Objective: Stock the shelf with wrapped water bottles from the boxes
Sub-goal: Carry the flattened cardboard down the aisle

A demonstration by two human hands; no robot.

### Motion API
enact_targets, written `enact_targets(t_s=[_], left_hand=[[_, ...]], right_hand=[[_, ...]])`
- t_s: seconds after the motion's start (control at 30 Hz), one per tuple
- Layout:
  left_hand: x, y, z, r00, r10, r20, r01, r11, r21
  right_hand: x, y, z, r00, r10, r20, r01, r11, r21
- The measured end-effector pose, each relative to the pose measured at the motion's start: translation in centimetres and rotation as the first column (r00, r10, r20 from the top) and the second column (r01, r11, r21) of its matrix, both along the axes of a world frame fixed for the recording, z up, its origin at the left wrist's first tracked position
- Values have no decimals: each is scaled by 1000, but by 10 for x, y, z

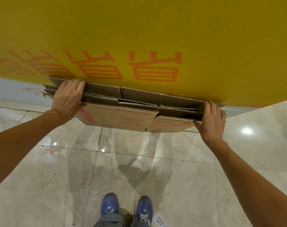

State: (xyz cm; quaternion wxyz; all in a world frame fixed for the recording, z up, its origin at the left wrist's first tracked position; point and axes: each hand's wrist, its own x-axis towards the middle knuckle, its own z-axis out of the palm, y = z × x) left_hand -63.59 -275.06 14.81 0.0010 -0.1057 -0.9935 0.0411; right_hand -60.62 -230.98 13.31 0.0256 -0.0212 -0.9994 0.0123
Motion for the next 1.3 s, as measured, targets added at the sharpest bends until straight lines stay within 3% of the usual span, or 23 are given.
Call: enact_targets(t_s=[0.1, 0.27, 0.43, 0.73, 0.9, 1.1, 1.3], left_hand=[[-7, -2, -6, 999, -20, 38, 20, 1000, -18], [-9, -8, -4, 989, -112, 93, 111, 994, 18], [-9, -11, -1, 978, -56, 203, 30, 991, 132], [0, -13, -2, 973, -96, 212, 54, 979, 198], [-3, -6, -1, 988, -133, 84, 127, 989, 72], [-9, 2, -7, 993, -90, -78, 86, 995, -53], [-2, 0, -8, 994, -88, -60, 81, 991, -110]], right_hand=[[-8, 0, -3, 998, 56, 31, -56, 998, 8], [-19, 1, -4, 997, 71, 41, -77, 985, 156], [-23, 8, -3, 980, 137, 142, -149, 986, 81], [-14, 14, -6, 975, 195, 108, -204, 976, 79], [-21, 14, -9, 989, 138, 59, -143, 986, 83], [-24, 11, -15, 995, 50, -90, -41, 994, 99], [-16, 12, -10, 999, 12, -49, -9, 998, 63]])
